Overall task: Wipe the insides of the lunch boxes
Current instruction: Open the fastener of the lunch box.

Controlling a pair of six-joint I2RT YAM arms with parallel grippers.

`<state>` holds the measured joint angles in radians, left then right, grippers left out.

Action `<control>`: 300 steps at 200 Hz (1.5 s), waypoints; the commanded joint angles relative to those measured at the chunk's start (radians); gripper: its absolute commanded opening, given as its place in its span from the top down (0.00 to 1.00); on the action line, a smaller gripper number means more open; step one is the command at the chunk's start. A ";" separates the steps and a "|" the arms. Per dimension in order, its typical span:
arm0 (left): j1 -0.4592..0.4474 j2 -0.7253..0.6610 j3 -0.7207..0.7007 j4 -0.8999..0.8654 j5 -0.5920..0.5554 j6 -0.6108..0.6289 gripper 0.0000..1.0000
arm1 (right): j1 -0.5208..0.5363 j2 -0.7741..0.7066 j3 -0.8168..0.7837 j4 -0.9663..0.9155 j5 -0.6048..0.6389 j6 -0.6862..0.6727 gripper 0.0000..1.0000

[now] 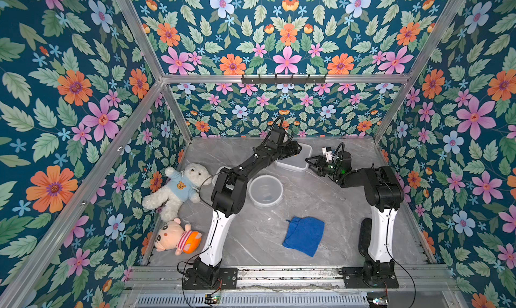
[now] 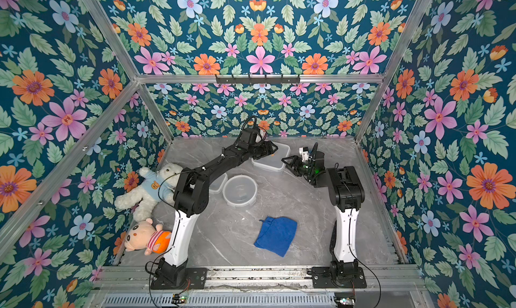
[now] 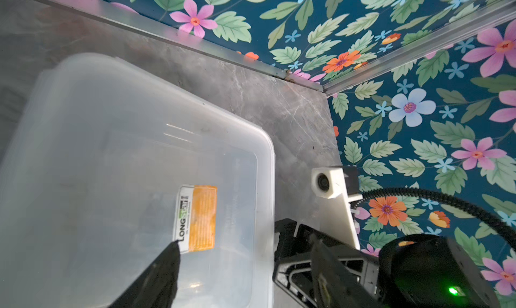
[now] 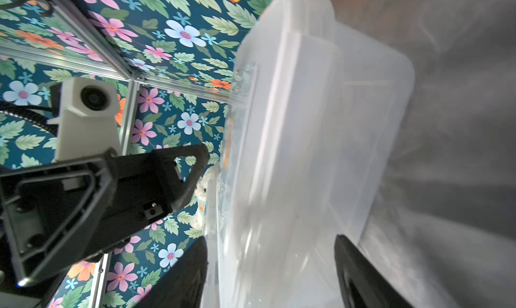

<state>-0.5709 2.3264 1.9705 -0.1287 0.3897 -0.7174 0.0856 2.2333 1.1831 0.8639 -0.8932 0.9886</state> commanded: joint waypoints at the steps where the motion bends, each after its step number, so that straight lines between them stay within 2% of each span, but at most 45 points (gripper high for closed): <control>1: -0.006 0.045 0.038 -0.001 0.030 -0.022 0.32 | -0.001 0.047 0.053 0.210 -0.018 0.125 0.32; 22: -0.006 0.072 0.045 -0.006 0.032 -0.029 0.34 | 0.001 0.088 0.115 0.203 -0.017 0.135 0.34; 40: -0.006 0.084 0.044 -0.009 0.029 -0.029 0.36 | 0.002 0.103 0.137 0.198 -0.007 0.131 0.40; 70: -0.006 0.107 0.030 -0.008 0.035 -0.039 0.38 | 0.001 0.121 0.154 0.211 -0.009 0.149 0.58; 144: -0.008 0.150 -0.019 0.008 0.037 -0.048 0.41 | -0.001 0.069 0.118 0.155 0.004 0.105 0.88; 183: -0.006 0.156 -0.012 0.015 0.044 -0.044 0.42 | -0.001 -0.012 0.104 -0.057 0.029 -0.023 0.89; 215: 0.009 0.130 0.124 -0.015 0.066 -0.038 0.41 | 0.005 -0.103 0.097 -0.264 0.085 -0.164 0.87; 241: 0.032 0.035 0.197 -0.011 0.051 -0.013 0.34 | 0.044 -0.185 0.142 -0.508 0.156 -0.330 0.87; 258: 0.051 -0.059 0.168 -0.009 -0.002 0.046 0.32 | 0.105 -0.220 0.237 -0.780 0.287 -0.494 0.86; 276: 0.086 -0.157 0.069 -0.020 -0.119 0.126 0.31 | 0.186 -0.210 0.387 -1.065 0.500 -0.639 0.87; 300: 0.198 -0.198 -0.051 -0.023 -0.169 0.136 0.27 | 0.271 -0.171 0.539 -1.241 0.685 -0.712 0.88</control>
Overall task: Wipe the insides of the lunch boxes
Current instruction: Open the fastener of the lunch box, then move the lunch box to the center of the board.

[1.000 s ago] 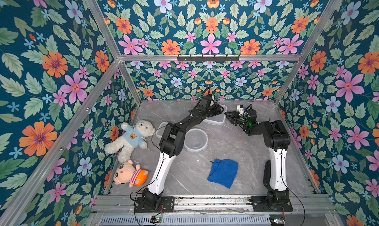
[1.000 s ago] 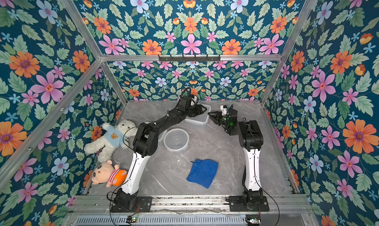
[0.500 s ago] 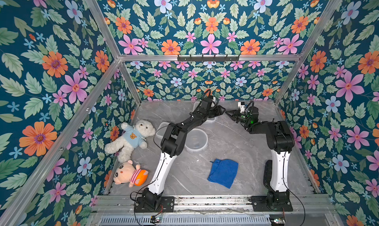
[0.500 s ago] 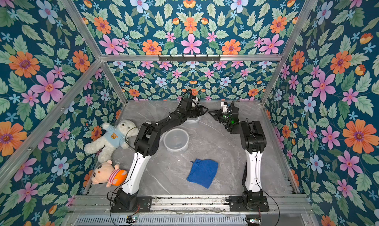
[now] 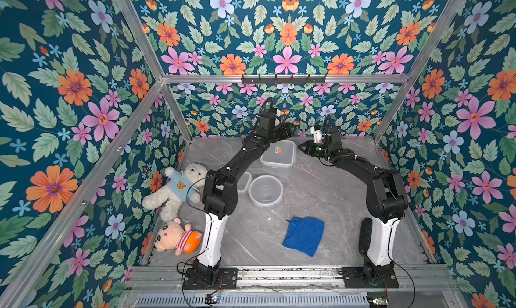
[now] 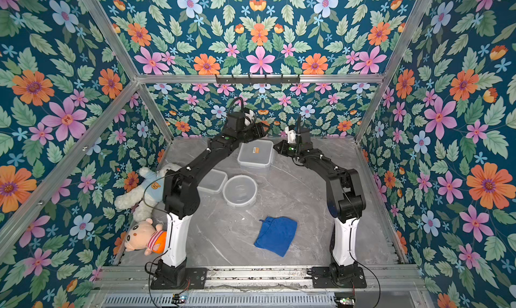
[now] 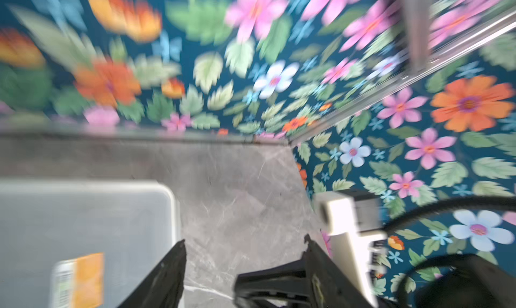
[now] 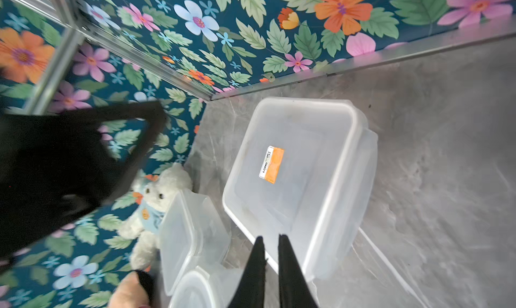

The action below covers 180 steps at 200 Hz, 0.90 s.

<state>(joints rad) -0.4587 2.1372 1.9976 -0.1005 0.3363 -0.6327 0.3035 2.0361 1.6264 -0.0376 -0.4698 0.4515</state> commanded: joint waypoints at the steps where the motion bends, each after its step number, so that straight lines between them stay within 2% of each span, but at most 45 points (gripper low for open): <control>1: 0.090 -0.008 -0.080 -0.055 -0.116 0.051 0.26 | 0.056 0.028 0.099 -0.342 0.265 -0.176 0.88; 24: 0.194 0.034 -0.126 -0.054 -0.053 0.004 0.17 | 0.091 0.061 0.168 -0.381 0.293 -0.170 0.88; 53: 0.230 0.067 -0.197 0.077 0.022 -0.035 0.16 | 0.113 0.120 0.267 -0.456 0.304 -0.151 0.88; 86: 0.228 0.144 -0.187 0.154 0.097 -0.087 0.16 | 0.119 0.214 0.424 -0.591 0.301 -0.137 0.93; 126: 0.216 0.193 -0.218 0.192 0.124 -0.144 0.19 | 0.125 0.230 0.463 -0.607 0.290 -0.128 0.93; 152: 0.165 0.185 -0.269 0.241 0.161 -0.186 0.21 | 0.125 0.239 0.483 -0.641 0.302 -0.124 0.93; 180: 0.096 0.163 -0.347 0.350 0.194 -0.273 0.21 | 0.123 0.239 0.505 -0.697 0.392 -0.116 0.93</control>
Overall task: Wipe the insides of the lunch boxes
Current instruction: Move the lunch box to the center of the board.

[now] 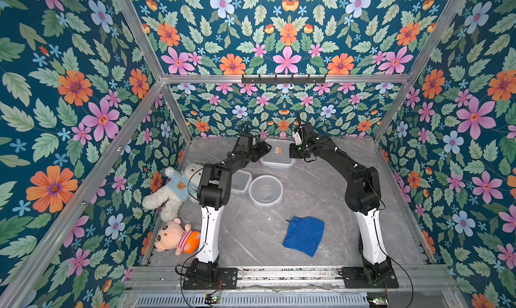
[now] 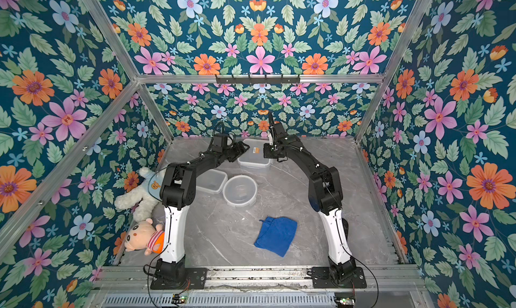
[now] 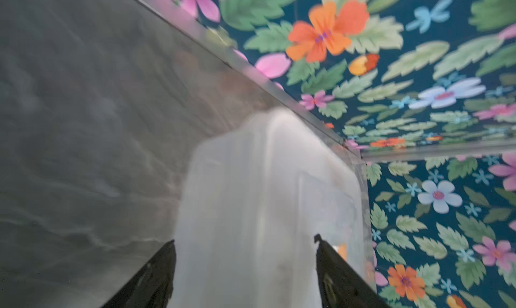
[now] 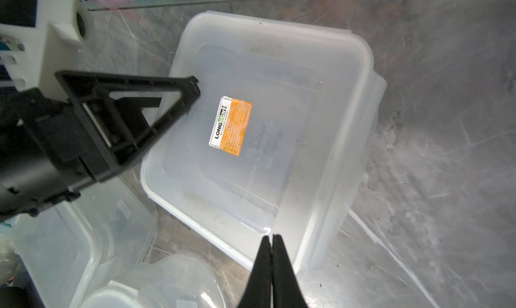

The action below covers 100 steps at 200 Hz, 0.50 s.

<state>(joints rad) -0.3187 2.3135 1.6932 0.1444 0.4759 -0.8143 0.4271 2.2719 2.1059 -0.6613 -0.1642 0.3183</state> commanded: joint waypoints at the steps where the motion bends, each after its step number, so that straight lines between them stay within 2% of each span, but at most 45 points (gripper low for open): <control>1: -0.046 -0.013 -0.043 0.108 0.055 -0.093 0.21 | -0.001 0.004 0.029 -0.076 0.089 0.018 0.93; 29: -0.106 0.007 -0.010 0.149 0.044 -0.147 0.21 | -0.001 0.024 0.075 -0.157 0.138 -0.019 0.98; 58: -0.150 0.063 0.098 0.166 0.058 -0.190 0.21 | -0.010 -0.020 0.000 -0.132 0.173 -0.027 0.98; 80: -0.167 0.087 0.130 0.199 0.079 -0.221 0.20 | -0.044 -0.048 -0.051 -0.113 0.131 -0.011 0.99; 100: -0.165 0.080 0.100 0.208 0.077 -0.216 0.20 | -0.081 -0.055 -0.084 -0.109 0.079 0.000 1.00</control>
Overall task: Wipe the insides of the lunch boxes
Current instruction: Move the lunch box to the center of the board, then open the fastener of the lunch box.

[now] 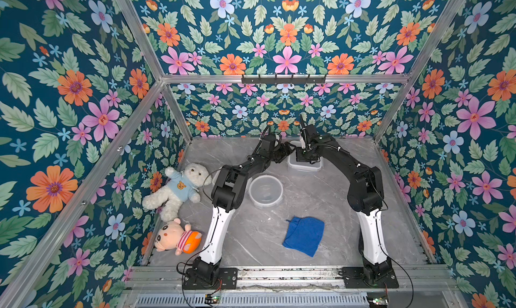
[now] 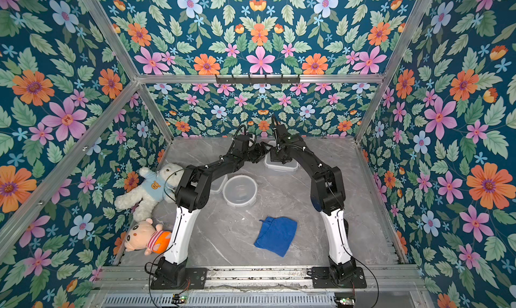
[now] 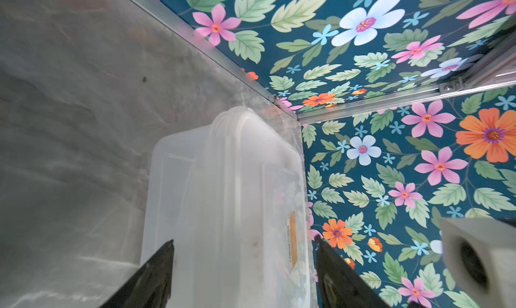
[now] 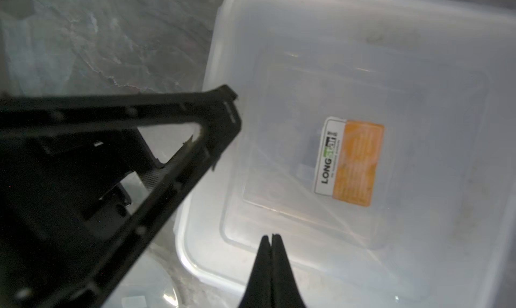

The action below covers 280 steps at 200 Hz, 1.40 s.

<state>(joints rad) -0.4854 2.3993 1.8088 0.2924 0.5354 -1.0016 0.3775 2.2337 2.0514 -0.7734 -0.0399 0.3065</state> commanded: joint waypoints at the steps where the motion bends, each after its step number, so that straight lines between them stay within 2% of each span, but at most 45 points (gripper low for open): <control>1: 0.002 -0.007 -0.018 0.060 0.017 -0.027 0.20 | -0.032 -0.018 -0.031 0.003 -0.046 0.013 1.00; 48: 0.024 -0.009 -0.134 0.173 0.042 -0.068 0.20 | -0.073 -0.007 -0.057 -0.007 -0.035 0.013 1.00; 118: 0.034 0.040 -0.193 0.455 0.103 -0.217 0.20 | -0.080 0.074 0.043 -0.086 -0.023 0.009 1.00; 162: 0.034 0.038 -0.237 0.554 0.119 -0.274 0.38 | -0.080 0.093 0.045 -0.099 -0.017 0.015 1.00; 213: 0.033 0.053 -0.267 0.646 0.129 -0.340 0.45 | -0.080 0.108 0.039 -0.107 -0.008 0.013 1.00; 280: 0.027 0.038 -0.282 0.624 0.138 -0.337 0.67 | -0.080 0.118 0.044 -0.117 0.019 0.004 1.00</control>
<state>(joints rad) -0.4553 2.4458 1.5356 0.8341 0.6418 -1.3354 0.2970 2.3180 2.1086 -0.7834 -0.0715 0.3153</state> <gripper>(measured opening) 0.367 0.050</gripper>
